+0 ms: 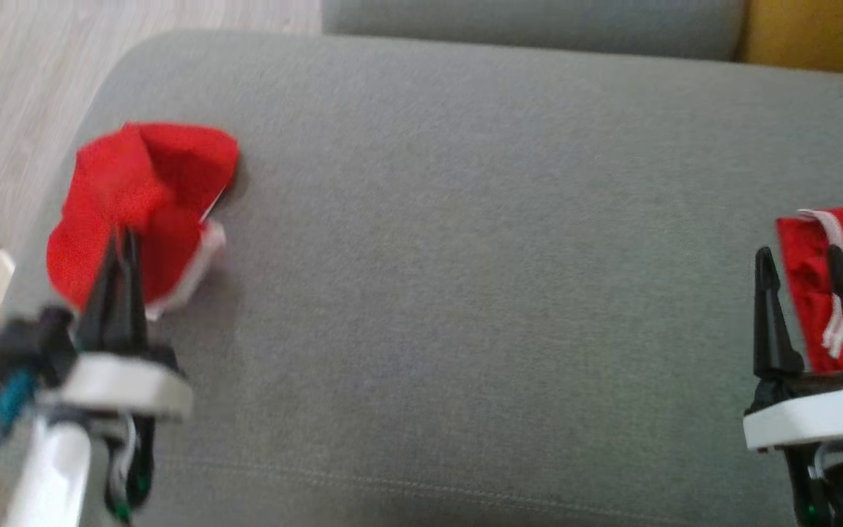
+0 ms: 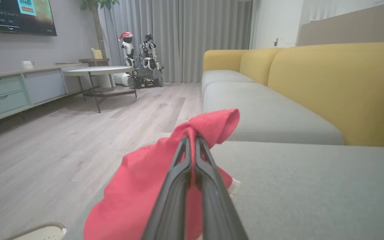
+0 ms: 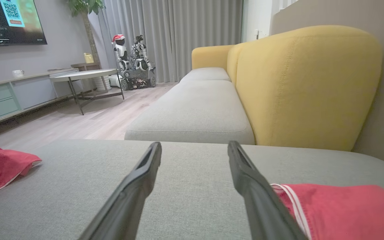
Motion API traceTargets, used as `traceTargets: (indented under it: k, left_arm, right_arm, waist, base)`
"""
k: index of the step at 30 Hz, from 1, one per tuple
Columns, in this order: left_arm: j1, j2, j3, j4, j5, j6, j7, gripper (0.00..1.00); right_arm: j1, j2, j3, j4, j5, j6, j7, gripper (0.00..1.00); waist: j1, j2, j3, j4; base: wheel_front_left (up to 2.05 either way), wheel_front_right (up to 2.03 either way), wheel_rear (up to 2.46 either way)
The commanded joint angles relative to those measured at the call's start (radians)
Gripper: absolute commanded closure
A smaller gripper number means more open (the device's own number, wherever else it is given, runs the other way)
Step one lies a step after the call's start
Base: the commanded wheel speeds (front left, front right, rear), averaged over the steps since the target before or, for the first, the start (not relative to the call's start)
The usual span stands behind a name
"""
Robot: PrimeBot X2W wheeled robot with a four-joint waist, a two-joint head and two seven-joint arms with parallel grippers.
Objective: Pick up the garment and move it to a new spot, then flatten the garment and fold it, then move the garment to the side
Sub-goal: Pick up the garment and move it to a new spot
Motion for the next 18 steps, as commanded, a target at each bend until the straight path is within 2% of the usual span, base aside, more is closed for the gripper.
traceTargets:
  k: [1,6,10,18]
  left_arm:
    - [-0.007,0.019,0.030,-0.054,0.005,0.005,0.001,1.00]
    - [0.061,-0.003,-0.012,-0.116,0.004,0.003,0.027,1.00]
    - [0.049,-0.024,-0.066,-0.134,0.007,-0.023,0.039,1.00]
    - [-0.071,-0.057,-0.179,-0.091,0.032,-0.088,0.055,1.00]
  right_arm:
    - [-0.009,-0.006,0.015,-0.034,0.004,0.007,-0.009,0.00]
    - [0.006,-0.005,0.010,-0.036,0.027,0.007,-0.009,0.00]
    - [0.006,-0.005,0.017,-0.037,0.042,0.007,-0.009,0.00]
    - [-0.017,-0.005,0.046,-0.035,0.067,0.007,-0.022,0.00]
  waist:
    - [0.0000,0.0000,-0.029,-0.029]
    - [0.0000,0.0000,-0.041,-0.058]
    - [0.0000,0.0000,-0.032,-0.103]
    - [0.0000,0.0000,0.019,-0.267]
  base:
    - [0.00,0.00,0.00]
    - [0.00,0.00,0.00]
    - [0.00,0.00,0.00]
    - [0.00,0.00,0.00]
